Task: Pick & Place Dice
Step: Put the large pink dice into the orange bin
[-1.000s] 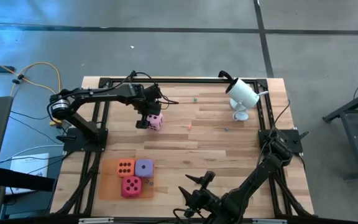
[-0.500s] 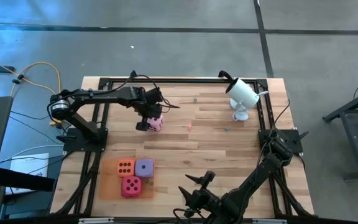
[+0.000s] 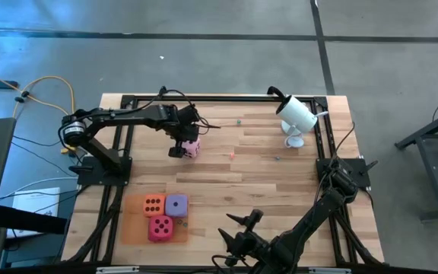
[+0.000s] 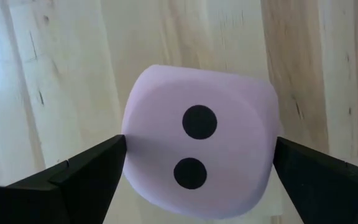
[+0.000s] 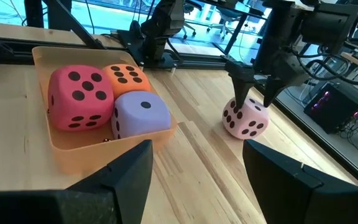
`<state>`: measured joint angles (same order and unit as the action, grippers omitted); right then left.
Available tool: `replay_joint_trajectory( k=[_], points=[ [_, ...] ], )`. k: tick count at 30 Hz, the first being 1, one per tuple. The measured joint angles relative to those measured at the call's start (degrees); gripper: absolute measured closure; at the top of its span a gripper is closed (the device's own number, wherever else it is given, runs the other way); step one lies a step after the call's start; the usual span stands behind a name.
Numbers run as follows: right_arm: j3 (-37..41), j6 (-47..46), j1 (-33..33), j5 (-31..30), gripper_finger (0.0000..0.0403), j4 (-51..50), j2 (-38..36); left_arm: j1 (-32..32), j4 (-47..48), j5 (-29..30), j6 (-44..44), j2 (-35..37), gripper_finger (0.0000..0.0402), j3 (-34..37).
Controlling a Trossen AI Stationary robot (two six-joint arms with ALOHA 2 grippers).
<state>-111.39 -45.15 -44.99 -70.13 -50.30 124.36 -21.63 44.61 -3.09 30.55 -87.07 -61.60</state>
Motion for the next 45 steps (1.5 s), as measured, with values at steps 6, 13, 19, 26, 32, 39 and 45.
replay_joint_trajectory(
  k=[6,13,19,26,32,39,45],
  points=[
    [0.01,0.20,0.00,-0.04,0.0164,-0.02,0.00,1.13,-0.62,0.89,1.08,0.02,0.0012,0.00],
    [0.02,0.29,0.00,0.07,0.0164,-0.02,0.00,0.70,-0.93,3.67,0.51,0.02,0.0012,0.00],
    [0.01,0.30,0.01,0.17,0.0164,0.10,0.00,-0.40,-1.52,3.27,-0.86,-0.31,0.0012,0.00],
    [0.00,0.33,0.00,0.20,0.0164,0.83,0.00,-1.51,-2.51,2.81,-2.16,-3.07,0.0012,-0.31],
    [0.01,0.92,0.02,0.22,0.0164,0.81,0.00,-1.52,-2.86,1.33,-3.47,-3.71,0.0012,-0.26],
    [0.02,1.78,0.02,0.23,0.0164,0.83,0.00,-4.23,-3.14,-5.37,-7.26,-4.50,0.0012,-0.24],
    [0.02,1.72,0.01,0.26,0.0164,1.11,0.00,-5.15,-1.78,-9.01,-8.89,-5.09,0.0012,-0.24]
  ],
)
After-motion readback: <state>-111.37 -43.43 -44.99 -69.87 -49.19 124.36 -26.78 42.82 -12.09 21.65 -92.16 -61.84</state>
